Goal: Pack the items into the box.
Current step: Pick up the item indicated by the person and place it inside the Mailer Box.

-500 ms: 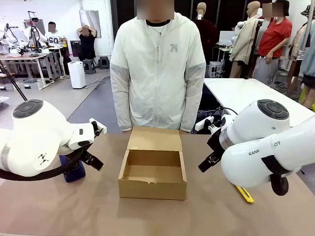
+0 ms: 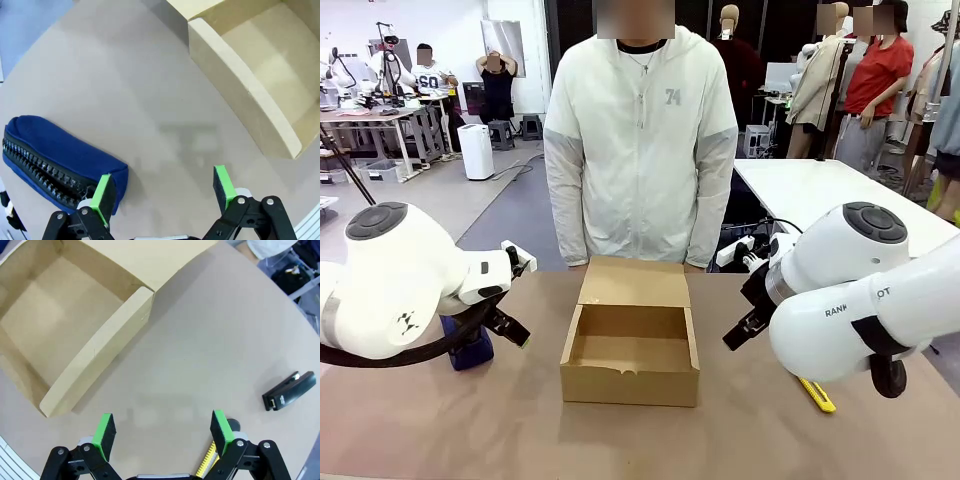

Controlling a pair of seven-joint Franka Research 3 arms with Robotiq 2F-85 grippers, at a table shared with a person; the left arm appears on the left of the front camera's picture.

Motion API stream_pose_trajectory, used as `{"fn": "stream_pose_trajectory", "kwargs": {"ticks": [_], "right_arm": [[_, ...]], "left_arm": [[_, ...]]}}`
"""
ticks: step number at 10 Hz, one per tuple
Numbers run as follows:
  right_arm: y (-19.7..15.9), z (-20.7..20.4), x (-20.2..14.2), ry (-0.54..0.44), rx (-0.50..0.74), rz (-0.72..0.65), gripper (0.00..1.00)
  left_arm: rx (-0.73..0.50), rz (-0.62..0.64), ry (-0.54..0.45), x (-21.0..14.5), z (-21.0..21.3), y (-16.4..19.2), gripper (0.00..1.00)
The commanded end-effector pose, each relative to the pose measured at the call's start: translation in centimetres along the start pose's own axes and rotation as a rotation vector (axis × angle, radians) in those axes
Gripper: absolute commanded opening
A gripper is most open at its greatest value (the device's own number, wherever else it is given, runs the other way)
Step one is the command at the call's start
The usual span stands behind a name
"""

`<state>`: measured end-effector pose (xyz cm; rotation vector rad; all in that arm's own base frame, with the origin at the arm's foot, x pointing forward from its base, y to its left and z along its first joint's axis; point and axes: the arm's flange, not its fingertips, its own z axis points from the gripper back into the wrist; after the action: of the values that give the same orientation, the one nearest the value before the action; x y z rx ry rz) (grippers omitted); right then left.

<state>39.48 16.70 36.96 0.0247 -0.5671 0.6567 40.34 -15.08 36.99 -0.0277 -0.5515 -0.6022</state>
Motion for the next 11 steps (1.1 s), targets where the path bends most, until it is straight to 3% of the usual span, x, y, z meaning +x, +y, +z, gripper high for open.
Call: {"fn": "stream_pose_trajectory", "kwargs": {"ticks": [1, 9, 10, 11], "right_arm": [[0.0, 0.0, 0.0, -0.001, 0.000, -0.001, 1.00], [0.0, 0.0, 0.0, 0.000, 0.000, 0.000, 1.00], [-0.9, 0.8, 0.8, 0.052, 0.045, -0.049, 1.00], [-1.9, 3.1, 1.5, 0.061, 0.127, -0.114, 1.00]], "left_arm": [[0.000, 0.000, 0.000, 0.0, 0.0, 0.0, 1.00], [0.000, 0.000, 0.000, 0.0, 0.0, 0.0, 1.00], [-0.149, 0.003, 0.007, 0.7, 0.9, -0.5, 1.00], [-0.295, 0.116, 0.026, 2.0, 3.1, -0.7, 1.00]]}}
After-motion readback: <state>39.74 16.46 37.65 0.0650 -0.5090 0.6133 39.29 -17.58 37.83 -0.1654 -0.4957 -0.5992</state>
